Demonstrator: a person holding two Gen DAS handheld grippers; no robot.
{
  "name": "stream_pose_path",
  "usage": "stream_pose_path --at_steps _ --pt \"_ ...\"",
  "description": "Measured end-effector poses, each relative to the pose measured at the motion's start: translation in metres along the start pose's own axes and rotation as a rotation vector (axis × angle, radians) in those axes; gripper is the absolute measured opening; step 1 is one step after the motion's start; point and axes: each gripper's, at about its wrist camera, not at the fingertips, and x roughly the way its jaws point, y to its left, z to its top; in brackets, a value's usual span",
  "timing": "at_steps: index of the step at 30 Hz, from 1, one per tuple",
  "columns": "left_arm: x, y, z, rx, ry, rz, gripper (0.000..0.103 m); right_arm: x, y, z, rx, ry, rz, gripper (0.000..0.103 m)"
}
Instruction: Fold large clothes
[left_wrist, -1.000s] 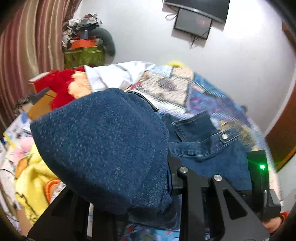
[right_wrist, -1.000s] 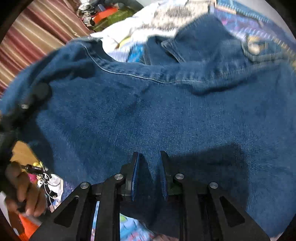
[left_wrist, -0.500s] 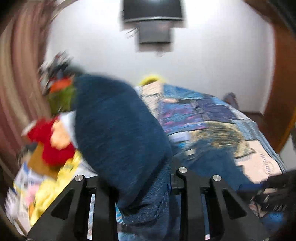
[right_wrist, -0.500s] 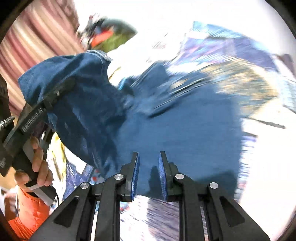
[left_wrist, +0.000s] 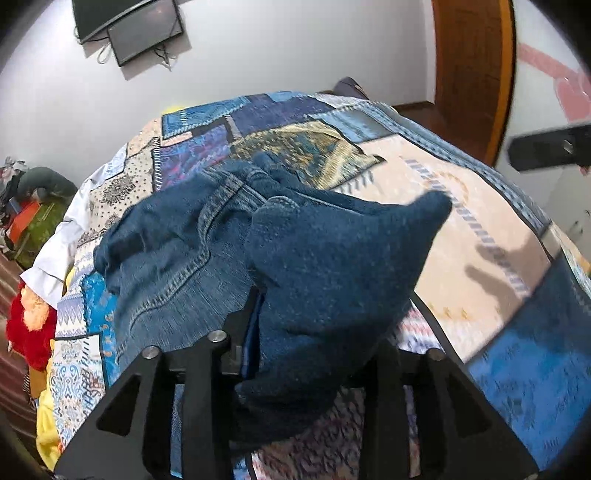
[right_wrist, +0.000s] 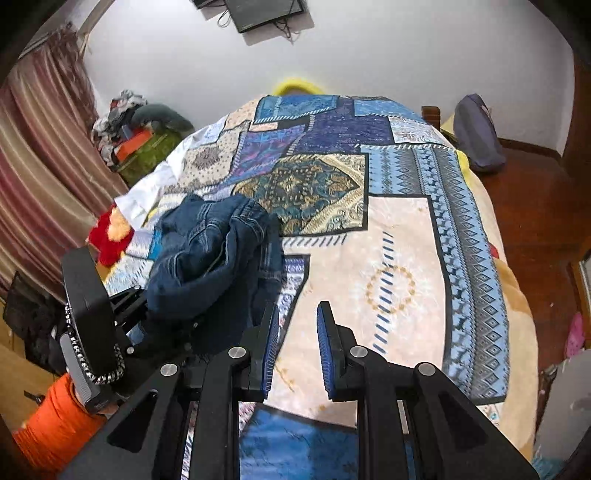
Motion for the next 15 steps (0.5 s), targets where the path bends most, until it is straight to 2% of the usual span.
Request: stream_pose_path --at_steps 2,4,6,11,15 --pt "-0.011 -0.003 -0.003 -0.005 0.001 -0.053 0.057 0.0 0.009 0.002 -0.031 -0.005 0.0 0.016" --pt "-0.029 -0.002 -0.004 -0.027 -0.007 -0.134 0.069 0.003 0.021 0.006 -0.054 -0.02 0.017 0.016" --pt "-0.046 0.004 -0.006 -0.049 -0.019 -0.164 0.074 0.002 0.036 0.012 -0.063 -0.047 0.051 0.016" --pt "-0.087 0.049 -0.019 -0.147 -0.085 -0.079 0.083 0.003 0.079 0.027 -0.116 -0.069 0.131 0.016" --pt "-0.098 0.103 -0.034 -0.242 -0.101 0.049 0.091 0.016 0.12 0.031 -0.217 -0.058 0.149 0.016"
